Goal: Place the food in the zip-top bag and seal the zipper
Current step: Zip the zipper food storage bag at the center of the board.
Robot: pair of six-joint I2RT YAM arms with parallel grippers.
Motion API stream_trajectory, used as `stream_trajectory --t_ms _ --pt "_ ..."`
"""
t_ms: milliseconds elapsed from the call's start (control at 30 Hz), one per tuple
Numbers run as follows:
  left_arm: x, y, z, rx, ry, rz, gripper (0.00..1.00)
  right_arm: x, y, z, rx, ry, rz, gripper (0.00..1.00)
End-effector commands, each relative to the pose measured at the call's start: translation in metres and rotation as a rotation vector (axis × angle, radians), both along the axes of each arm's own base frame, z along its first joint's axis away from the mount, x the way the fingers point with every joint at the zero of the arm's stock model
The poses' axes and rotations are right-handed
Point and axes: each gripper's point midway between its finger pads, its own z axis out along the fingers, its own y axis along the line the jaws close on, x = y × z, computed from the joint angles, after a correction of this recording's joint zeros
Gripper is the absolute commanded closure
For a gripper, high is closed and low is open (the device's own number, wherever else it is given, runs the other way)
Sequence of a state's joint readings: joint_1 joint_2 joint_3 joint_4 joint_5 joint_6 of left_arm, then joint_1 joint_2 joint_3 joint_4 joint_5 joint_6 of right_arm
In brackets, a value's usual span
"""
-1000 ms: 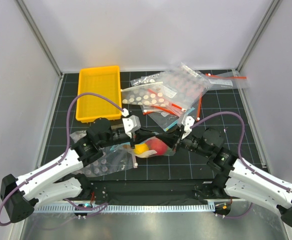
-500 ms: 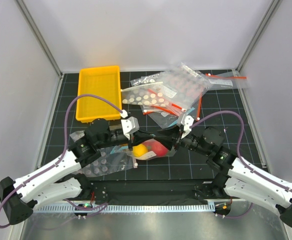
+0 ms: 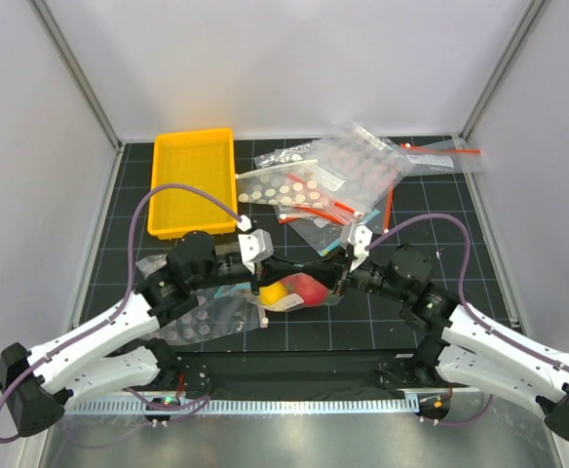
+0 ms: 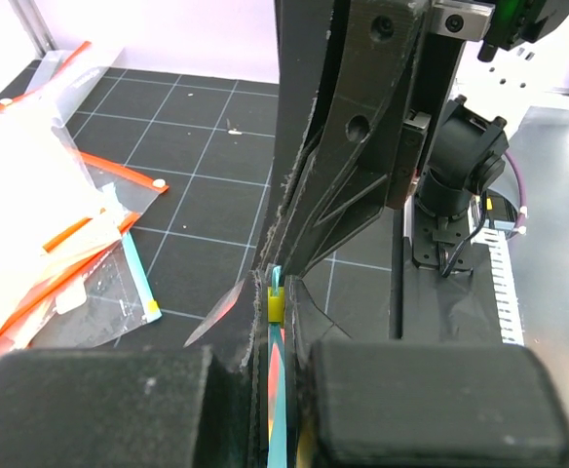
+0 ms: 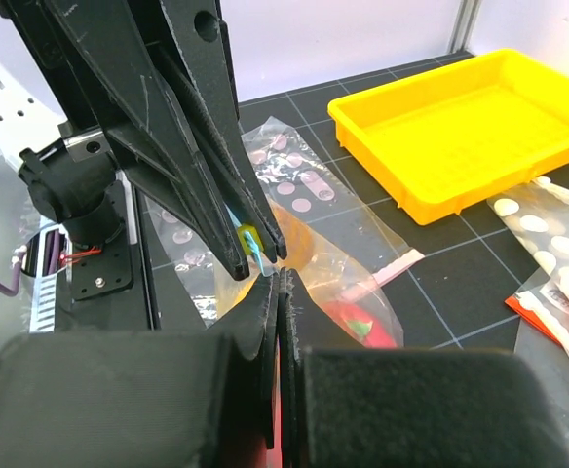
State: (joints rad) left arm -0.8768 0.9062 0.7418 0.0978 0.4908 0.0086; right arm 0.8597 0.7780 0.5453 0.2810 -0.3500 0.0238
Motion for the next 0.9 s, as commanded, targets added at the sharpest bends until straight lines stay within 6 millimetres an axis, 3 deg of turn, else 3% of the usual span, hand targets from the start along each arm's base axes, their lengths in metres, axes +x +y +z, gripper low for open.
stream_trajectory --t_ms 0,333,500,633,867 --pt "0.001 -0.003 0.011 -0.015 -0.020 -0.007 1.00 0.002 -0.012 0.045 0.146 -0.089 -0.054 0.99" --pt "0.011 0.000 0.005 0.004 -0.010 0.057 1.00 0.027 -0.048 0.057 0.248 -0.078 -0.301 0.99" --pt "0.013 0.000 0.001 0.012 0.004 0.067 1.00 0.046 -0.087 0.060 0.320 -0.065 -0.524 0.99" --pt "0.017 -0.002 -0.004 0.035 0.023 0.076 1.00 0.050 -0.126 0.070 0.390 -0.076 -0.679 0.99" --pt "0.019 -0.005 -0.010 0.061 0.044 0.079 1.00 0.056 -0.182 0.069 0.441 -0.054 -0.936 0.99"
